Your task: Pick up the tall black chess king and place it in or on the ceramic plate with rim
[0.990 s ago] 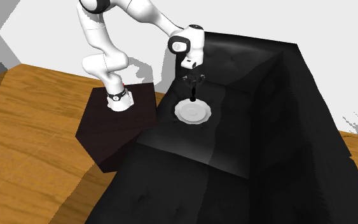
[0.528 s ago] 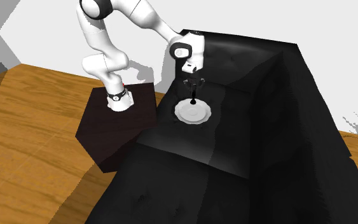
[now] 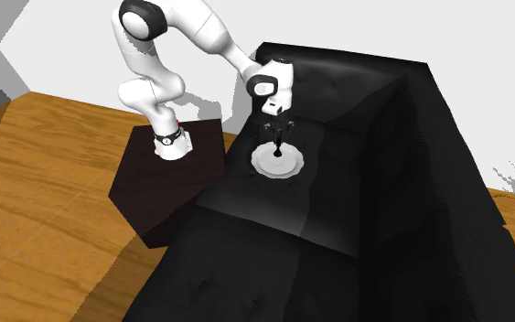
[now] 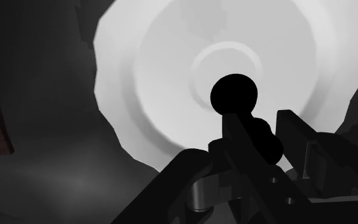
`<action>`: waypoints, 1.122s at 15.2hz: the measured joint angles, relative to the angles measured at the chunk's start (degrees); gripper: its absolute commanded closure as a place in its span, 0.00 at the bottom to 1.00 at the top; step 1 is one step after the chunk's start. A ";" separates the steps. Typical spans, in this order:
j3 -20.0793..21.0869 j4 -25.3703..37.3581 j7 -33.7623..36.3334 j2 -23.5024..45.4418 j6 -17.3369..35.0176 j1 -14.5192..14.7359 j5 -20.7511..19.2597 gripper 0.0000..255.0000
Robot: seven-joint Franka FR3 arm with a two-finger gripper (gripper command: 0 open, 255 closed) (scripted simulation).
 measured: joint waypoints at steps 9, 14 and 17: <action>-4.10 -0.33 4.51 4.27 2.42 3.46 -6.23 1.00; -4.12 -0.35 4.53 4.28 2.44 3.47 -6.26 0.00; -4.12 -0.35 4.53 4.28 2.45 3.47 -6.26 0.00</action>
